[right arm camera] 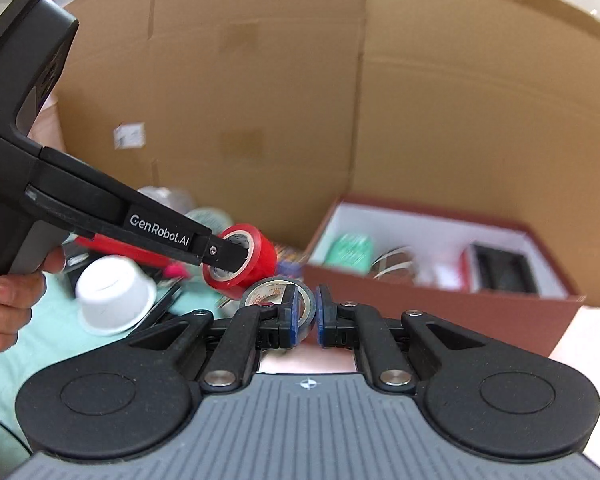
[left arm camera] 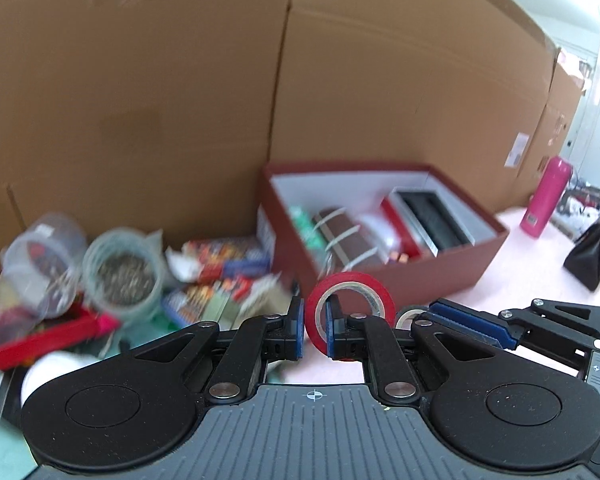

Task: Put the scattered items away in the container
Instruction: 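Carry the red tape roll with the left gripper over the shoebox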

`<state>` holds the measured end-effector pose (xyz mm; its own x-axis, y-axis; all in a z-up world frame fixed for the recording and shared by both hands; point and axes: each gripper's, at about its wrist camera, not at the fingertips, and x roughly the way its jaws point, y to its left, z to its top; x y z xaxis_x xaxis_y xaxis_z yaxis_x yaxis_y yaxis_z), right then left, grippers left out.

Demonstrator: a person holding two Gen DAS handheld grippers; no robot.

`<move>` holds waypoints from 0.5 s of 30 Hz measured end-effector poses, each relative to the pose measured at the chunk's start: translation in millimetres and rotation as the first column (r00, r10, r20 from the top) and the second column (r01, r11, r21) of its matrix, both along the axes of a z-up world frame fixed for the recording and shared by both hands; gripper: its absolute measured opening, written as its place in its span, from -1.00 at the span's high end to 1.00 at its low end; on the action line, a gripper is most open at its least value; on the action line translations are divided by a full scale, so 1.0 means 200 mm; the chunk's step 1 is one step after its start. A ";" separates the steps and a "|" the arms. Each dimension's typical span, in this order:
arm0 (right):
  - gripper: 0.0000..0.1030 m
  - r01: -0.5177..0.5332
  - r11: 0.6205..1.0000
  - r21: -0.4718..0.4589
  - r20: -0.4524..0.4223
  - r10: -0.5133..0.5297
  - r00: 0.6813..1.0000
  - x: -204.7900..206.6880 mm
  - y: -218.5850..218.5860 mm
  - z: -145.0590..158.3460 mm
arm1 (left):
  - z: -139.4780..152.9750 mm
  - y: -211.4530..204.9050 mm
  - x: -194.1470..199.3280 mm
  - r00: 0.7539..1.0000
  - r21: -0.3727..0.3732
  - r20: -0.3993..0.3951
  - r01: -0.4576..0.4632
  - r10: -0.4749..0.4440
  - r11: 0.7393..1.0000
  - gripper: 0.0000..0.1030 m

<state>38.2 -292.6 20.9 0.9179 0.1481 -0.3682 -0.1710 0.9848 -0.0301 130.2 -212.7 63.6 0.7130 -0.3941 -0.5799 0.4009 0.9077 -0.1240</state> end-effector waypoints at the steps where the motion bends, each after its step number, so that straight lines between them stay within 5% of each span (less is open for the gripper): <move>1: 0.80 0.012 1.000 0.000 0.012 -0.012 1.000 0.01 -0.02 0.01 | 0.01 -0.03 0.02 1.000 -0.005 0.004 0.004 -0.003 1.000 0.89; 15: 0.80 0.240 0.971 -0.008 0.025 -0.240 0.970 0.39 -0.47 -0.03 | -0.01 -0.51 0.50 0.997 -0.025 -0.026 0.069 -0.069 0.997 0.88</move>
<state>115.6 -385.7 15.8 0.9347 -0.0817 -0.3460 0.0715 0.9965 -0.0423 230.9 -314.0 62.1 0.6680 -0.4556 -0.5883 0.4586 0.8747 -0.1567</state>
